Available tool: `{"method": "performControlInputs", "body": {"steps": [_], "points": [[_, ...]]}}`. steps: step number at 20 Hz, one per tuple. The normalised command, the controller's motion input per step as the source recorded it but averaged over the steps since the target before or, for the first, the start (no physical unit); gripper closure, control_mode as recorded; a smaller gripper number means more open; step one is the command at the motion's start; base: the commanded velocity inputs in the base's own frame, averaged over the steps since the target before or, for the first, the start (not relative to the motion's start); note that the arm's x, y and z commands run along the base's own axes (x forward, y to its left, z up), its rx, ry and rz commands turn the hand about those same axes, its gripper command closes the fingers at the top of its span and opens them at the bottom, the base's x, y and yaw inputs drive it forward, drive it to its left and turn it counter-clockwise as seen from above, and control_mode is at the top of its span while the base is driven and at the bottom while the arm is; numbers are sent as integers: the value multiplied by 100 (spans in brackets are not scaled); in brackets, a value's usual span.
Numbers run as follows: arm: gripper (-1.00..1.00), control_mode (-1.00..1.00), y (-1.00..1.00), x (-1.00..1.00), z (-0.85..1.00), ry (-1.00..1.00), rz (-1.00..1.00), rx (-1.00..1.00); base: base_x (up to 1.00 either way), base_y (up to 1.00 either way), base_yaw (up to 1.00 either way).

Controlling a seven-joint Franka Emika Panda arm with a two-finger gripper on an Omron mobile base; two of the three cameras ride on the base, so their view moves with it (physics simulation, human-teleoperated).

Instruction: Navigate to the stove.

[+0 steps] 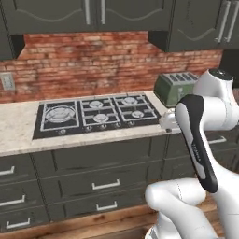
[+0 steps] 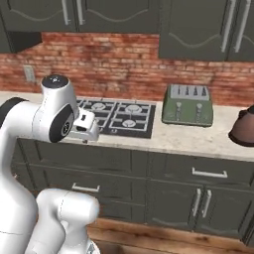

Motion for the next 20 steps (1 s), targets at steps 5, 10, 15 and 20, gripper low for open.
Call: {"method": "performControlInputs", "body": {"steps": [5, 10, 15, 20], "points": [[-100, 100, 0, 0, 0, 0, 0, 0, 100, 45, 0], [-100, 100, 0, 0, 0, 0, 0, 0, 94, 56, 0], [-100, 100, 0, 0, 0, 0, 0, 0, 55, 41, 0], [-100, 100, 0, 0, 0, 0, 0, 0, 0, 0, 0]]}}
